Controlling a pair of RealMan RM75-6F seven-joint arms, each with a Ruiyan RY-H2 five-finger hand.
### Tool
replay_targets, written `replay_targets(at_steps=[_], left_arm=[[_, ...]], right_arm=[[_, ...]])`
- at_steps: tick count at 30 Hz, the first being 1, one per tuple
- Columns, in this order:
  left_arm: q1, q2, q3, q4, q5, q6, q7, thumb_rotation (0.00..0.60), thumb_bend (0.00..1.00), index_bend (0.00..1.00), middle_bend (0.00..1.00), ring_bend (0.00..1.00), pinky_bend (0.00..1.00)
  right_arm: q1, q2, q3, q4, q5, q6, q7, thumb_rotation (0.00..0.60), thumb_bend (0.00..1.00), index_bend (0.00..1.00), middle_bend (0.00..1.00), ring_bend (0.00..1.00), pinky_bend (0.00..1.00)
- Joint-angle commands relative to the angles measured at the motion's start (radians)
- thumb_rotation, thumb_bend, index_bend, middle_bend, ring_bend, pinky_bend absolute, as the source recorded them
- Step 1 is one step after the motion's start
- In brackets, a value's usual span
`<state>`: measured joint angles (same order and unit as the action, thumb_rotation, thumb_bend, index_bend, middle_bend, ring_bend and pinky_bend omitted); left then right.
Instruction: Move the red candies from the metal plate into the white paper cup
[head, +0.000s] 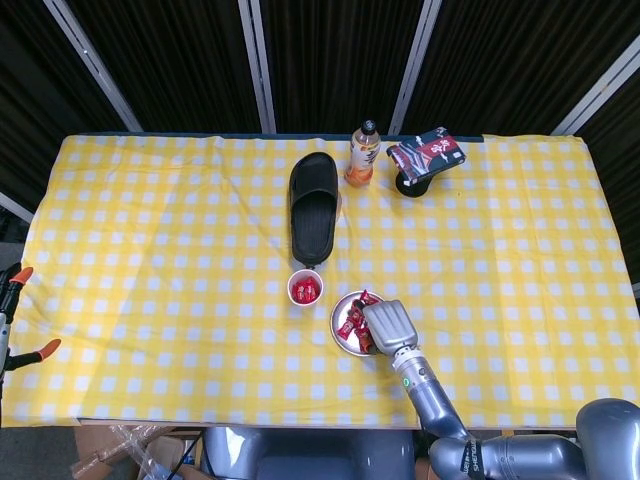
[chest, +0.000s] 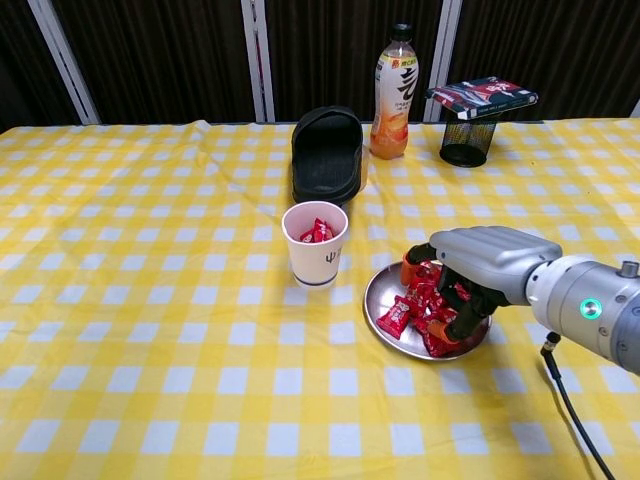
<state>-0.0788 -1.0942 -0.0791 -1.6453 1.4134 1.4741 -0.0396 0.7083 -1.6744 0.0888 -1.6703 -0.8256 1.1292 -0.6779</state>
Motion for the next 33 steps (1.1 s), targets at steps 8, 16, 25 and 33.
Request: replay_targets(at_steps=[8,16,25,33], left_arm=[[0.000,0.000,-0.001,-0.002,-0.003,-0.002,0.002,0.600,0.04,0.03,0.00,0.00,0.00],[0.000,0.000,-0.002,-0.004,-0.005,-0.002,0.002,0.600,0.04,0.03,0.00,0.00,0.00],[0.000,0.001,-0.003,-0.005,-0.007,-0.004,-0.002,0.600,0.04,0.03,0.00,0.00,0.00],[-0.001,0.003,-0.003,-0.005,-0.009,-0.008,-0.005,0.600,0.04,0.03,0.00,0.00,0.00]], right_arm=[[-0.011,0.003,-0.003,-0.010,-0.017,0.003,0.013,0.600,0.36,0.38,0.82,0.89,0.85],[-0.013,-0.002,0.004,-0.004,-0.021,-0.001,0.015,0.600,0.36,0.36,0.82,0.89,0.85],[-0.008,-0.011,0.010,0.012,-0.009,-0.009,0.002,0.600,0.36,0.30,0.82,0.89,0.85],[-0.007,-0.014,0.011,0.020,0.007,-0.013,-0.009,0.600,0.36,0.29,0.82,0.89,0.85]])
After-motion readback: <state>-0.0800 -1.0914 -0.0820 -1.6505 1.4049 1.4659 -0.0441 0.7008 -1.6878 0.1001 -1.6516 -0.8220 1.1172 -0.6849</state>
